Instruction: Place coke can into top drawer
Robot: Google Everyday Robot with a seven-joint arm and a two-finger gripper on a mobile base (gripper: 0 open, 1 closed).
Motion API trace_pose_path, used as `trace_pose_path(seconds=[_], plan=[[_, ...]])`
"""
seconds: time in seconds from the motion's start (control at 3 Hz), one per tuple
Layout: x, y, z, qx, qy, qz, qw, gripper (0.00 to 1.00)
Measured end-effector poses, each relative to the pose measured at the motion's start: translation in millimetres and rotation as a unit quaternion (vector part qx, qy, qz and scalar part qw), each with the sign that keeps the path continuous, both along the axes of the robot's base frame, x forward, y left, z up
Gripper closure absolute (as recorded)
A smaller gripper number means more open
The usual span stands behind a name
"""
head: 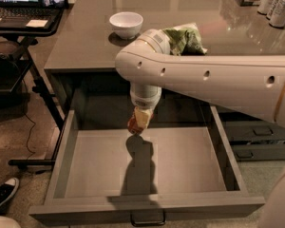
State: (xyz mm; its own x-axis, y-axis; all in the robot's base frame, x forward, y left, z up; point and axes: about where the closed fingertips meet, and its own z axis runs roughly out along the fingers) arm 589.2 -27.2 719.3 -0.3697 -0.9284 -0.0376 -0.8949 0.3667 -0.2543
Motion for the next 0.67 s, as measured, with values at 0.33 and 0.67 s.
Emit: trace_pose_path(seconds=[0.33,0.67], plan=[[7.5,1.8,-5.4,0.012,0.004,0.044,0.9989,1.0],[10.1,2.8,-8.2,0.011,0.012,0.085,0.9962,1.0]])
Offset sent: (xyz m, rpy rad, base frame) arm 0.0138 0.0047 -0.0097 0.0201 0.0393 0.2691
